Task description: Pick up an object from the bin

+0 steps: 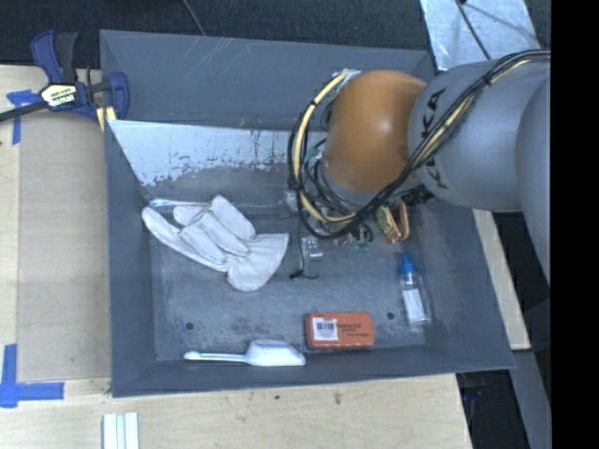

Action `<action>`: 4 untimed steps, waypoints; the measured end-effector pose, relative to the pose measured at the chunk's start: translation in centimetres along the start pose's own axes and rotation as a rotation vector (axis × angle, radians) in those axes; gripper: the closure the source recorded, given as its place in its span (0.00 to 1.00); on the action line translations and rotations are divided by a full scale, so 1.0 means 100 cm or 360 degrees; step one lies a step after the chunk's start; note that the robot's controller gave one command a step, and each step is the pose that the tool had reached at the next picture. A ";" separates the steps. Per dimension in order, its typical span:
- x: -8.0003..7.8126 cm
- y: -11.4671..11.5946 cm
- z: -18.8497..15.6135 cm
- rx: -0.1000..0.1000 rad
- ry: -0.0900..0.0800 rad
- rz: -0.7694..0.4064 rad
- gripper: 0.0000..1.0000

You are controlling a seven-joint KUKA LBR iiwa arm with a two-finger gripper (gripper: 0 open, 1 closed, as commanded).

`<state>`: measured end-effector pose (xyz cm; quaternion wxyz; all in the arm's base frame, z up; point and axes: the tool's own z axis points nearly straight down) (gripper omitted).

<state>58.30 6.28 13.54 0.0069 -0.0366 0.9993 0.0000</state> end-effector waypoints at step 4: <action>-0.047 0.046 -0.067 -0.0002 0.0015 -0.0251 1.00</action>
Offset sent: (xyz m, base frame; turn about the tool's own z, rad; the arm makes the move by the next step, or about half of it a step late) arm 0.0114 0.0596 -0.0654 -0.1015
